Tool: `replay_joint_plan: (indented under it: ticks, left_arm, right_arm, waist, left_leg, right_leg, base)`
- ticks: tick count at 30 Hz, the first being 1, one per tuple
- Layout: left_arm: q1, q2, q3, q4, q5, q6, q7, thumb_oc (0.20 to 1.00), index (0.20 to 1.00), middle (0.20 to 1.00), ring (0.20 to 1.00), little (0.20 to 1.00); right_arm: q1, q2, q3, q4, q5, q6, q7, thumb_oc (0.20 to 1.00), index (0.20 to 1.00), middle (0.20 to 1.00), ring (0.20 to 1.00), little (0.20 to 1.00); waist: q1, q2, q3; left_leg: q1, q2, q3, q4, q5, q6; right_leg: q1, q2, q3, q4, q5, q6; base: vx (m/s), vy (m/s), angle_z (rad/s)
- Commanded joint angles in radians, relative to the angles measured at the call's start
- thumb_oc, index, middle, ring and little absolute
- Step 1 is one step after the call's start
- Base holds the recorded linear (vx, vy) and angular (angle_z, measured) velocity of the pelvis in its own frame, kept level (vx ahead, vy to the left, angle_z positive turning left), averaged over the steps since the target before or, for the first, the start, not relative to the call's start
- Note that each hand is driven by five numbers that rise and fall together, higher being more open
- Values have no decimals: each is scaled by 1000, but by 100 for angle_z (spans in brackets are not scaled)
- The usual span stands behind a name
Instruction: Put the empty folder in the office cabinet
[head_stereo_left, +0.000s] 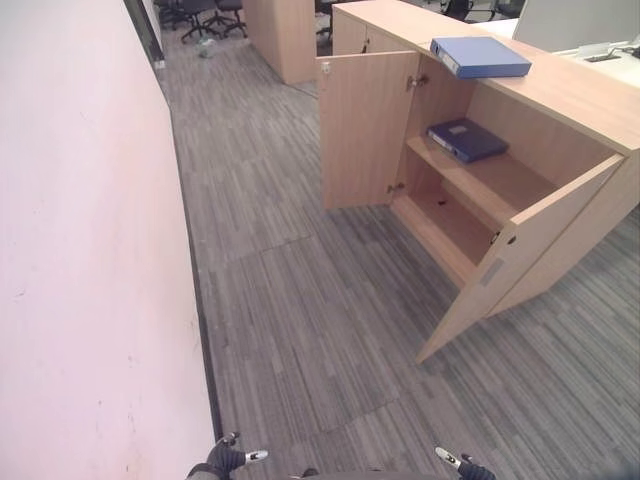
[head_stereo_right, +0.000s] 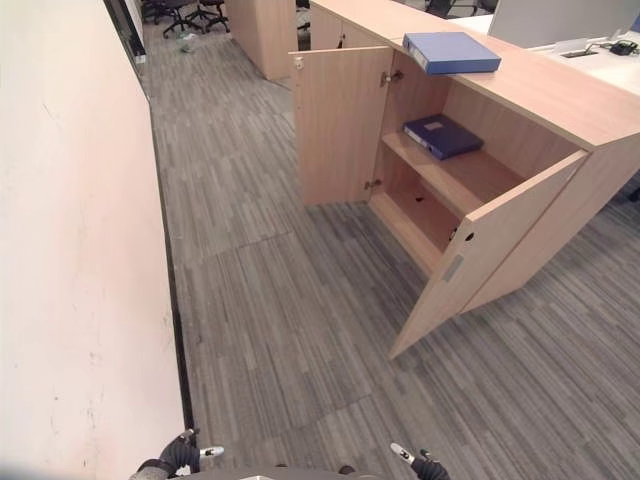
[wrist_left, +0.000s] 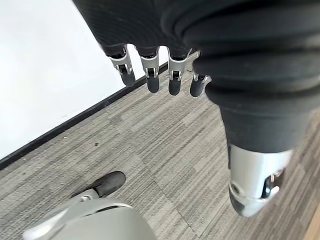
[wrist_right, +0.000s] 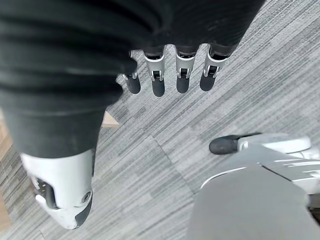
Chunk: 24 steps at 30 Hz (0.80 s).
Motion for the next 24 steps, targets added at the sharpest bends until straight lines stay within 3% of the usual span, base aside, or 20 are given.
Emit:
replay_joint_plan:
  ticks: [1,24]
  left_arm:
    - [-46,37,12,12,-36,-31,-9,1000,1000,1000,1000,1000]
    - [-50,24,7,48,-31,-29,-11,1000,1000,1000,1000,1000]
  right_arm:
    - [-35,-18,12,-17,54,-32,8,1000,1000,1000,1000,1000]
    - [-31,-14,-1,40,49,-18,5,1000,1000,1000,1000,1000]
  waist:
    - [-3,-23,-1]
    - [-4,-23,-9]
  left_leg:
    - [30,128,21,3,-45,-116]
    - [33,127,0,3,-48,-117]
  right_leg:
    - [-11,-117,16,0,-9,135]
    - [2,-117,13,0,-19,131]
  base:
    - [0,0,0]
    - [0,0,0]
